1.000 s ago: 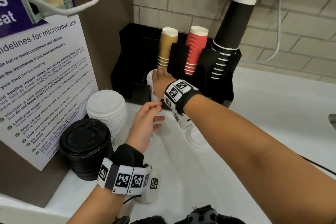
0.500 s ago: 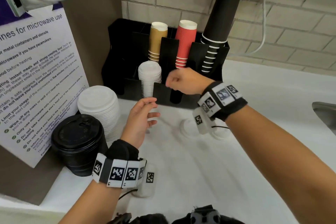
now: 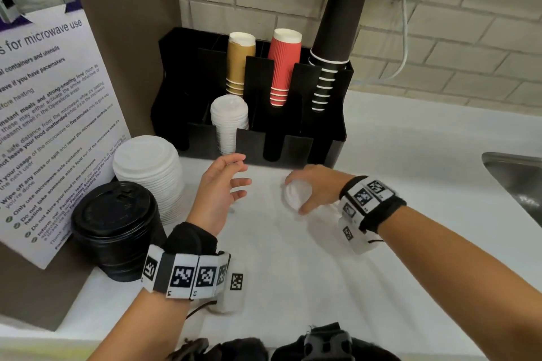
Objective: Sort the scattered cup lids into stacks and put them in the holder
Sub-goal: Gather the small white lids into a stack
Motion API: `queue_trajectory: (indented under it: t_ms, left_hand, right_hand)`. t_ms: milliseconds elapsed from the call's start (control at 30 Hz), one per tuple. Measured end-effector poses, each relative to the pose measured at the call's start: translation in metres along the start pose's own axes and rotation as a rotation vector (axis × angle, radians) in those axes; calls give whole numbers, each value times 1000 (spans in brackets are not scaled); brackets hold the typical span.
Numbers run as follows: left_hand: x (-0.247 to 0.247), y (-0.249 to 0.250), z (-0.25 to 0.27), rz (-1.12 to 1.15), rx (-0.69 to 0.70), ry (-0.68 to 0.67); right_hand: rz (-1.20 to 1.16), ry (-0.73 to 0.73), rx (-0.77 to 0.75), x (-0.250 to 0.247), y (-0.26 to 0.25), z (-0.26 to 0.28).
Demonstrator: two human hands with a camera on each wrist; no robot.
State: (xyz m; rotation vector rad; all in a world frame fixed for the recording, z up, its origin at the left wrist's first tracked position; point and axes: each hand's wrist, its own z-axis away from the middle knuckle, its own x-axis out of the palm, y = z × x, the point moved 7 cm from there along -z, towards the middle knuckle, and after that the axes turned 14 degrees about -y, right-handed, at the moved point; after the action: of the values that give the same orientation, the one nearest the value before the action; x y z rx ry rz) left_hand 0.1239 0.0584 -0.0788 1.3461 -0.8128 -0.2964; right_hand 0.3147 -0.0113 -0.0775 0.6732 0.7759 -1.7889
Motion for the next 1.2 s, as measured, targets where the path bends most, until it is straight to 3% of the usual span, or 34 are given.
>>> queue_trajectory:
  t_ms: [100,267,600,800,900,1067,1133,1200]
  left_hand:
    - [0,0,1,9,-1,-4]
    - [2,0,2,5,-5,-22]
    - [7,-2,1,-16,-31,-34]
    - [8,-3,1,-17,-34,-42]
    - [18,-5,-1,-36,-59,-101]
    - [50,-16,3,-57,-182,-362]
    - [61,-13,4,-7,-136,-456]
    - [63,-6,4,57,-69,-467]
  right_hand:
    - [-132,114,4,-23,31,17]
    - [-97,14,154,-15,74,32]
    - [-70,5,209,13,84,18]
    - [-74,34,160,19,83,21]
    - [-123,135,28,8,62,26]
    - [-470,330,-507,-31,-16,54]
    - [-536,326,-602,-37,-38,60]
    - [-568,324,-655,-41,-49,63]
